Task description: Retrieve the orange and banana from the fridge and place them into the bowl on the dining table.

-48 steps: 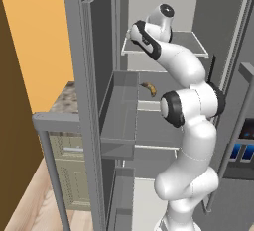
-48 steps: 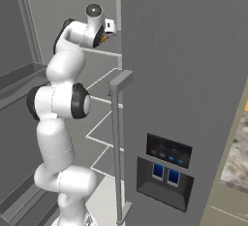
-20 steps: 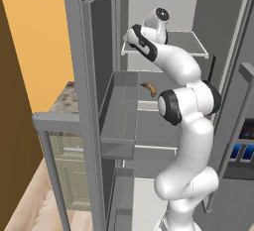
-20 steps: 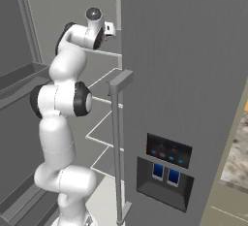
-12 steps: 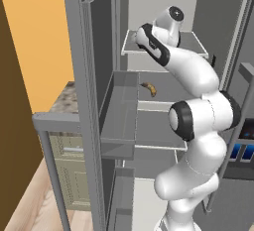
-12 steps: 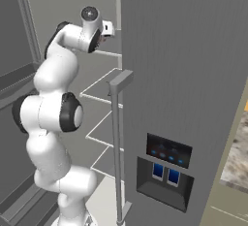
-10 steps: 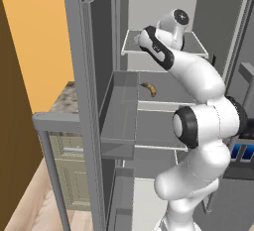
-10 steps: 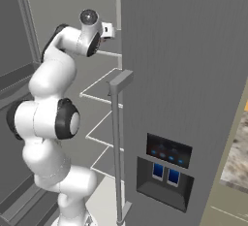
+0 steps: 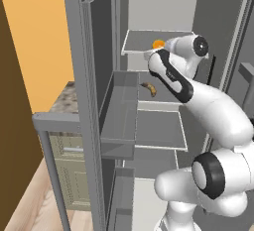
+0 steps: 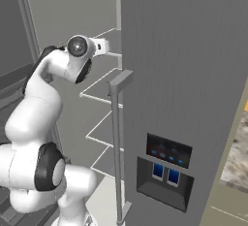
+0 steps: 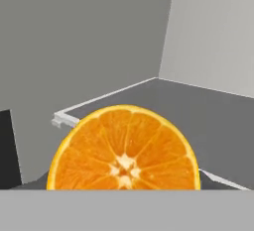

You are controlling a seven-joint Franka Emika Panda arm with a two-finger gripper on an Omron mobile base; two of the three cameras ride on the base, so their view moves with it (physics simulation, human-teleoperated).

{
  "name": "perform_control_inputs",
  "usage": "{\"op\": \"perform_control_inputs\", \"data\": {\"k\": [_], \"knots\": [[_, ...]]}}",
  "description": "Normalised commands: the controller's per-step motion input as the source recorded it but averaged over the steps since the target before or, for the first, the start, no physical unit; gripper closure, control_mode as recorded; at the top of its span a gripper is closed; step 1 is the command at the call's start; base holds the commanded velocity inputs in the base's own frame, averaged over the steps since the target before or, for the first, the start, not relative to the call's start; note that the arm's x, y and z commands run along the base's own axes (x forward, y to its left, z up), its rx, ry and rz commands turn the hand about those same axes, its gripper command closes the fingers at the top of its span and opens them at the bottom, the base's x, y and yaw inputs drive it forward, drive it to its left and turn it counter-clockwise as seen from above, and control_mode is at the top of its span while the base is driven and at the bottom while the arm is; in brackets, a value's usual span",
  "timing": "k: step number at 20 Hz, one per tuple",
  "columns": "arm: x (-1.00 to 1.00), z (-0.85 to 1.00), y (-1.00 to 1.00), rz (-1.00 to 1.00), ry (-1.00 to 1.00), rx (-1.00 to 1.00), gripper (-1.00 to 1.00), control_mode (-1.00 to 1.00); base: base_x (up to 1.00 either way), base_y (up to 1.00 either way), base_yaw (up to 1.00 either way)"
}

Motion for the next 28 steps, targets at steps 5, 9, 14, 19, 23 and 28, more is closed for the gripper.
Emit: {"op": "perform_control_inputs", "data": {"k": [5,9,14,19,23,28], "knots": [[-1.0,0.0,-0.15,0.0,-0.11,0.0,1.0,-1.0,0.0,0.0,0.0],[-0.99,0.0,-0.2,0.0,-0.03,0.0,1.0,-1.0,0.0,0.0,0.0],[-1.0,0.0,-0.25,0.0,-0.03,0.0,1.0,-1.0,0.0,0.0,0.0],[-0.73,0.0,-0.14,0.0,0.0,0.0,1.0,1.0,-0.18,-0.02,0.0],[0.0,0.0,0.0,0.0,0.0,0.0,1.0,1.0,-0.86,-0.02,0.0],[0.0,0.0,0.0,0.0,0.0,0.0,1.0,1.0,-0.88,0.0,-0.01]]}}
